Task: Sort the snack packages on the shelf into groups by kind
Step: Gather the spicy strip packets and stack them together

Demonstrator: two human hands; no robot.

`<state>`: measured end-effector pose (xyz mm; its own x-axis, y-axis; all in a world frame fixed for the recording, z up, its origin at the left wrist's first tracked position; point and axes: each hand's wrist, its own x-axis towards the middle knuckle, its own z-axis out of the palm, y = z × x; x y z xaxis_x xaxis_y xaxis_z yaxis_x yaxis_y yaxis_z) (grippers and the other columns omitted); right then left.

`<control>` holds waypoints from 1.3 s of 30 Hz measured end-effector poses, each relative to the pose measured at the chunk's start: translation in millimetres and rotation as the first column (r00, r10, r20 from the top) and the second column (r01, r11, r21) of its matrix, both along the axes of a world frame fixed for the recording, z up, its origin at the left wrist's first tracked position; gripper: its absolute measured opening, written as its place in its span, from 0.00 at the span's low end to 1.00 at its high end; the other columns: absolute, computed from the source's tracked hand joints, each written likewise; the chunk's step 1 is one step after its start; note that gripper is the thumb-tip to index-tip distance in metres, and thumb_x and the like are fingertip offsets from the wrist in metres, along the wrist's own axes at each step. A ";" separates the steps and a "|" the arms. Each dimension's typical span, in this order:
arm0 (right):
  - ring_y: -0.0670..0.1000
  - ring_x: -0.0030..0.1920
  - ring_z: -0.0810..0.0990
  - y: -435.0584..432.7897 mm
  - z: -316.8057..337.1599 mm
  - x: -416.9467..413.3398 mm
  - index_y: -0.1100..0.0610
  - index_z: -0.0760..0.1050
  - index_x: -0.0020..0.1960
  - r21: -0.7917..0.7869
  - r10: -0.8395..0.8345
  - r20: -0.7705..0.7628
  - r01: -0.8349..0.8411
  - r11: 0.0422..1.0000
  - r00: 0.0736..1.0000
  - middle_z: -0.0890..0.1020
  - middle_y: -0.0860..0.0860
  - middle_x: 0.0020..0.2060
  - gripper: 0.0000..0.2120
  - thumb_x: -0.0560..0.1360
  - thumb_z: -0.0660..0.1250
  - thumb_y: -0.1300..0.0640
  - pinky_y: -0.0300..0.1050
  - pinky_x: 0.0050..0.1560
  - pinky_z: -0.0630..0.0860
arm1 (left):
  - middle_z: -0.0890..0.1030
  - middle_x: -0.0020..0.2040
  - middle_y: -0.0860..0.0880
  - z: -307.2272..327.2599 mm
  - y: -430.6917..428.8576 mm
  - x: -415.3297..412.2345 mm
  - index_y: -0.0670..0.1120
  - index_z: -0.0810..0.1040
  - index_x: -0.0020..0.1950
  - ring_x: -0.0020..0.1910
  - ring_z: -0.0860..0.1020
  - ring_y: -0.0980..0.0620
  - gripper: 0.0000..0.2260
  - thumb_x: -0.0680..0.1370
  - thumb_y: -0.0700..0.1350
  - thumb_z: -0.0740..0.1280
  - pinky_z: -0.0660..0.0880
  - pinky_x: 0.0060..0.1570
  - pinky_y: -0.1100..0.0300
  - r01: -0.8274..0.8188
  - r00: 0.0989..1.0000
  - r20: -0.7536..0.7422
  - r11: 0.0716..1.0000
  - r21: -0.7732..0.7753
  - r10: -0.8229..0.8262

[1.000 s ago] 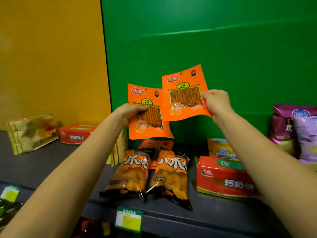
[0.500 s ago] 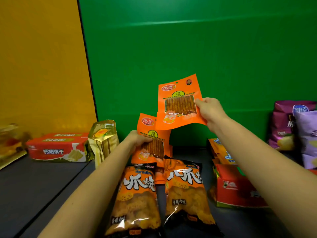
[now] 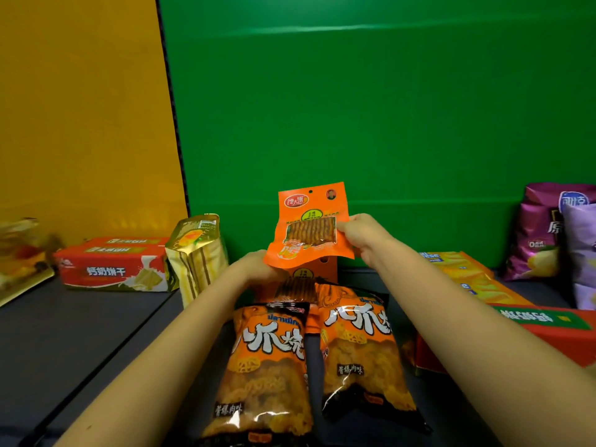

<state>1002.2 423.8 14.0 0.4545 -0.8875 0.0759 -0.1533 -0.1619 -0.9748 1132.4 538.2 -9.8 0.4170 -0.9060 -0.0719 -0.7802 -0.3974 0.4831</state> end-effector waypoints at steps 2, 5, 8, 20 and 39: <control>0.46 0.21 0.74 1.3 -4.3 3.6 0.57 0.69 0.36 0.040 0.014 -0.048 -0.012 0.999 0.999 0.74 0.53 0.30 0.12 0.78 0.58 0.62 0.31 0.18 0.67 | 0.77 0.51 0.42 1.2 10.6 -2.1 0.45 0.75 0.47 0.49 0.75 0.46 0.10 0.76 0.49 0.59 0.70 0.52 0.60 0.025 0.999 0.033 1.000 0.011 -0.025; 0.44 0.15 0.73 2.2 -9.8 11.2 0.61 0.71 0.49 0.077 0.017 -0.066 -0.012 0.997 0.998 0.73 0.55 0.32 0.03 0.78 0.59 0.64 0.30 0.15 0.66 | 0.79 0.53 0.45 0.0 26.4 -2.6 0.45 0.76 0.53 0.49 0.75 0.50 0.12 0.80 0.49 0.57 0.71 0.51 0.61 0.043 0.995 0.085 0.999 0.021 -0.045; 0.49 0.24 0.74 2.1 -14.4 14.9 0.61 0.70 0.54 0.088 0.009 -0.111 0.001 0.996 0.994 0.73 0.55 0.32 0.06 0.78 0.59 0.64 0.35 0.20 0.70 | 0.77 0.63 0.45 -1.6 43.4 -6.1 0.44 0.72 0.66 0.61 0.75 0.47 0.18 0.81 0.51 0.55 0.70 0.61 0.56 0.037 0.989 0.143 0.999 0.017 -0.039; 0.54 0.46 0.72 14.7 -19.6 19.1 0.66 0.73 0.47 -0.182 0.027 -0.659 -0.195 0.964 0.751 0.76 0.58 0.45 0.09 0.78 0.55 0.64 0.48 0.47 0.72 | 0.76 0.62 0.50 -26.2 90.6 -14.7 0.47 0.72 0.66 0.60 0.74 0.51 0.23 0.77 0.60 0.59 0.72 0.56 0.58 -0.031 0.927 0.344 0.946 -0.322 0.147; 0.58 0.62 0.75 148.5 -42.9 -86.2 0.56 0.61 0.70 -0.607 -0.451 -0.774 -0.320 0.727 0.443 0.76 0.55 0.61 0.46 0.66 0.45 0.24 0.49 0.53 0.71 | 0.75 0.51 0.64 -54.6 137.6 -41.6 0.61 0.56 0.69 0.53 0.78 0.55 0.51 0.50 0.81 0.56 0.72 0.56 0.58 -0.063 0.976 -0.216 0.962 -0.265 0.004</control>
<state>916.0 572.4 -28.8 0.5493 -0.8113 0.2004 -0.8323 -0.5526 0.0439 1090.9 675.8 -64.4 0.4491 -0.8897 0.0826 -0.6368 -0.2538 0.7280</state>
